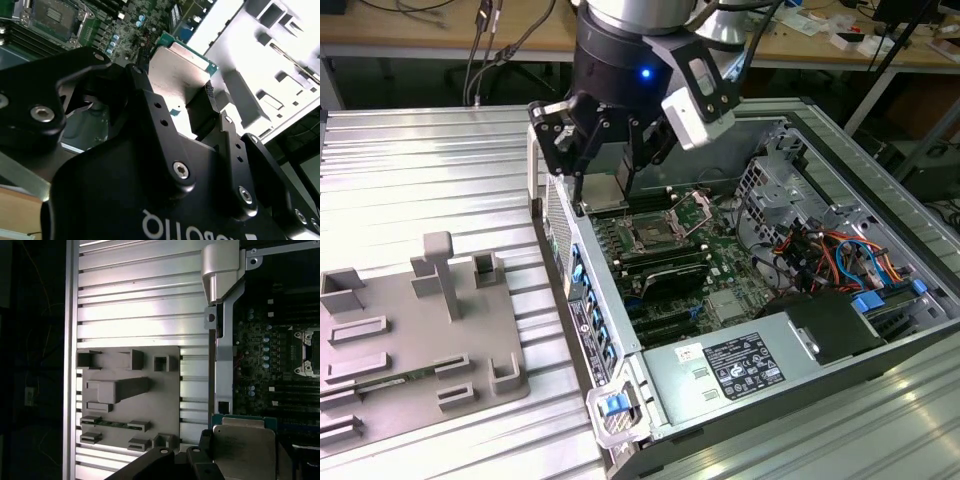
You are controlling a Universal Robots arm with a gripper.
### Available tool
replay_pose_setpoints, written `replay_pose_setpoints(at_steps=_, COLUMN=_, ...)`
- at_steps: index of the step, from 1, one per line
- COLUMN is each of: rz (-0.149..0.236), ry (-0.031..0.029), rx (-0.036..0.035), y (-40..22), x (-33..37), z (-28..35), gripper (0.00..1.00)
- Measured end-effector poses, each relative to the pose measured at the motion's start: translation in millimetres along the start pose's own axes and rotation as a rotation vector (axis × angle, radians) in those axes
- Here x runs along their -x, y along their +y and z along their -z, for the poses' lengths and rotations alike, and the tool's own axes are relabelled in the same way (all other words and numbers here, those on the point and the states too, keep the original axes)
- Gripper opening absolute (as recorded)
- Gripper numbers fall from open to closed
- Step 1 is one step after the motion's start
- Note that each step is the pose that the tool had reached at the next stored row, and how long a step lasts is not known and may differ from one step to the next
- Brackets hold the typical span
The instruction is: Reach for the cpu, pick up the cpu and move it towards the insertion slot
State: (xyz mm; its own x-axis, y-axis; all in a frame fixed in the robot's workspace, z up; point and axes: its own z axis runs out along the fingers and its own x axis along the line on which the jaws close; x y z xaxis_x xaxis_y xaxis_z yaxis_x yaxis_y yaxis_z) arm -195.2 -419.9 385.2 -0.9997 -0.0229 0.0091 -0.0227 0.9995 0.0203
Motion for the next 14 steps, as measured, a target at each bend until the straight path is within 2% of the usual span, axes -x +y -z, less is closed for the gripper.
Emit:
replay_pose_setpoints(at_steps=4, rz=0.000, ry=0.0001, rx=-0.0001, y=-0.1, x=8.6, z=0.1, gripper=0.55)
replay_pose_setpoints(at_steps=14, rz=0.000, ry=0.0000, rx=0.0000, y=0.0, x=9.1, z=0.1, gripper=0.55)
